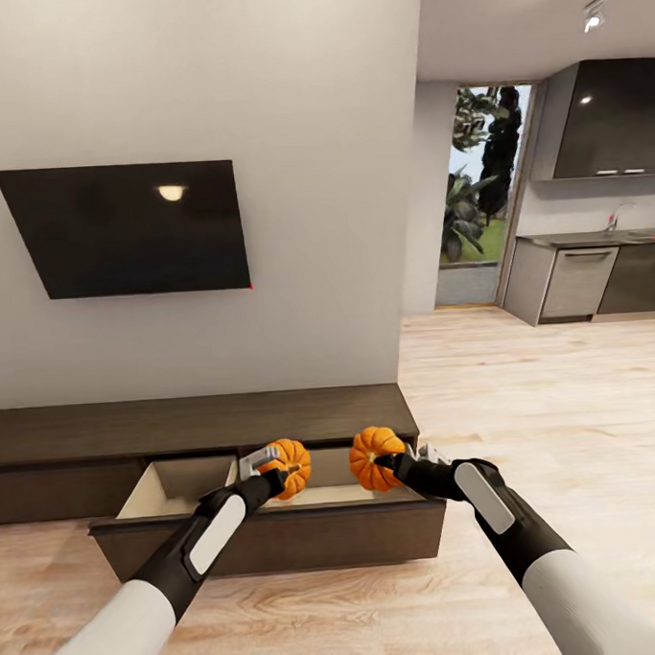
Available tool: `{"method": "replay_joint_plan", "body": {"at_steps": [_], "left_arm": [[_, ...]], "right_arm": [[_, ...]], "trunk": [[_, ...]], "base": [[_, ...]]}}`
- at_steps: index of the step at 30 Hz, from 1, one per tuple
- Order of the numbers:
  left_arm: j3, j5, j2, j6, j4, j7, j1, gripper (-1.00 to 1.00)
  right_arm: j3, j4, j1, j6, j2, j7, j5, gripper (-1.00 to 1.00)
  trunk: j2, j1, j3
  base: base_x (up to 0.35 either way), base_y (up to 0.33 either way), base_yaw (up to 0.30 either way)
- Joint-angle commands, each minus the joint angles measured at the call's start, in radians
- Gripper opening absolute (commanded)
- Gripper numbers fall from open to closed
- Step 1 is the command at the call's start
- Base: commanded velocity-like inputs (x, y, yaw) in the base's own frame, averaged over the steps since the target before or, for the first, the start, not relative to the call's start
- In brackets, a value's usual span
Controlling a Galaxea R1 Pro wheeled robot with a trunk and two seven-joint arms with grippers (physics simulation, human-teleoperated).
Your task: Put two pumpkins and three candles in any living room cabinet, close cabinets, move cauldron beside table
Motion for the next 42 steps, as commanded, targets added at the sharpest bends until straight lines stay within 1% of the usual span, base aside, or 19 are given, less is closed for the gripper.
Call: {"method": "replay_joint_plan", "body": {"at_steps": [1, 4, 8, 10, 11, 12, 13, 16, 17, 21, 27, 30, 33, 35, 37, 38, 39, 41, 42], "left_arm": [[-0.005, 0.011, 0.001, -0.001, -0.008, 0.021, -0.001, -1.00], [-0.005, 0.008, 0.002, -0.008, -0.030, 0.065, -0.005, -1.00], [-0.006, 0.004, 0.006, -0.026, -0.054, 0.087, -0.006, -1.00], [-0.007, -0.024, 0.004, -0.029, -0.064, 0.105, -0.006, -1.00], [-0.006, -0.075, 0.001, -0.031, -0.073, 0.118, -0.005, -1.00], [-0.005, -0.093, 0.000, -0.031, -0.075, 0.121, -0.005, -1.00], [-0.004, -0.133, -0.003, -0.030, -0.080, 0.128, -0.006, -1.00], [-0.004, -0.160, -0.015, -0.023, -0.087, 0.129, -0.006, -1.00], [-0.005, -0.169, -0.024, -0.014, -0.091, 0.128, -0.007, -1.00], [-0.004, -0.174, -0.031, 0.037, -0.100, 0.129, -0.007, -1.00], [-0.003, -0.173, -0.034, 0.058, -0.104, 0.128, -0.007, -1.00], [-0.003, -0.171, -0.036, 0.097, -0.106, 0.127, -0.008, -1.00], [-0.003, -0.169, -0.036, 0.113, -0.106, 0.127, -0.008, -1.00], [-0.003, -0.168, -0.038, 0.137, -0.106, 0.127, -0.009, -1.00], [-0.002, -0.167, -0.047, 0.189, -0.106, 0.129, -0.011, -1.00], [-0.001, -0.167, -0.051, 0.201, -0.106, 0.129, -0.011, -1.00], [0.000, -0.166, -0.053, 0.213, -0.106, 0.129, -0.012, -1.00], [0.003, -0.166, -0.060, 0.251, -0.106, 0.130, -0.012, -1.00], [0.003, -0.166, -0.062, 0.256, -0.106, 0.130, -0.012, -1.00]], "right_arm": [[0.005, -0.001, -0.001, 0.000, -0.001, -0.011, -0.012, -1.00], [0.010, -0.001, -0.001, -0.003, 0.000, -0.011, -0.012, -1.00], [0.013, -0.001, 0.000, -0.005, 0.002, -0.011, -0.012, -1.00], [0.014, -0.001, 0.000, -0.006, 0.003, -0.011, -0.012, -1.00], [0.014, -0.001, 0.000, -0.006, 0.003, -0.011, -0.012, -1.00], [0.014, -0.001, 0.000, -0.006, 0.003, -0.011, -0.012, -1.00], [0.014, -0.001, 0.000, -0.006, 0.002, -0.011, -0.012, -1.00], [0.015, -0.001, 0.000, -0.007, 0.002, -0.011, -0.012, -1.00], [0.014, -0.001, 0.000, -0.007, 0.002, -0.011, -0.012, -1.00], [0.012, -0.001, 0.000, -0.007, 0.002, -0.012, -0.012, -1.00], [0.012, 0.000, 0.000, -0.008, 0.002, -0.012, -0.011, -1.00], [0.012, 0.000, 0.000, -0.008, 0.002, -0.012, -0.012, -1.00], [0.012, 0.001, 0.000, -0.008, 0.002, -0.013, -0.012, -1.00], [0.012, 0.001, 0.000, -0.008, 0.002, -0.014, -0.012, -1.00], [0.012, 0.003, 0.000, -0.008, 0.002, -0.015, -0.011, -1.00], [0.012, 0.004, 0.000, -0.008, 0.003, -0.016, -0.012, -1.00], [0.012, 0.005, -0.001, -0.008, 0.003, -0.021, -0.012, -1.00], [0.012, 0.006, -0.002, -0.007, 0.003, -0.077, -0.013, -1.00], [0.012, 0.007, -0.004, -0.006, 0.005, -0.096, -0.013, -1.00]], "trunk": [[-0.001, 0.000, -0.001], [-0.001, 0.000, -0.001], [-0.001, 0.000, -0.001], [-0.001, 0.000, -0.001], [-0.001, 0.000, -0.001], [-0.001, 0.000, -0.001], [-0.001, 0.000, -0.001], [-0.001, 0.000, -0.001], [-0.001, 0.000, -0.001], [-0.001, 0.000, -0.001], [-0.001, 0.000, -0.001], [-0.001, 0.000, -0.001], [-0.001, 0.000, -0.001], [-0.001, 0.000, -0.001], [-0.001, 0.000, -0.001], [-0.001, 0.000, -0.001], [-0.001, 0.000, -0.001], [-0.001, 0.000, -0.001], [-0.001, 0.000, -0.001]], "base": [[0.000, 0.000, 0.000], [0.000, 0.000, 0.000], [0.000, 0.000, 0.000], [0.000, 0.000, 0.000], [0.000, 0.000, 0.000], [0.000, 0.000, 0.000], [0.022, 0.000, 0.000], [0.109, 0.000, 0.000], [0.198, 0.000, 0.000], [0.084, 0.000, 0.000], [0.105, 0.000, 0.000], [0.290, 0.000, 0.000], [0.281, 0.000, 0.000], [0.161, 0.000, 0.000], [0.075, 0.000, 0.000], [0.047, 0.000, 0.000], [0.038, 0.000, 0.000], [0.020, 0.000, 0.000], [0.012, 0.000, 0.000]]}}
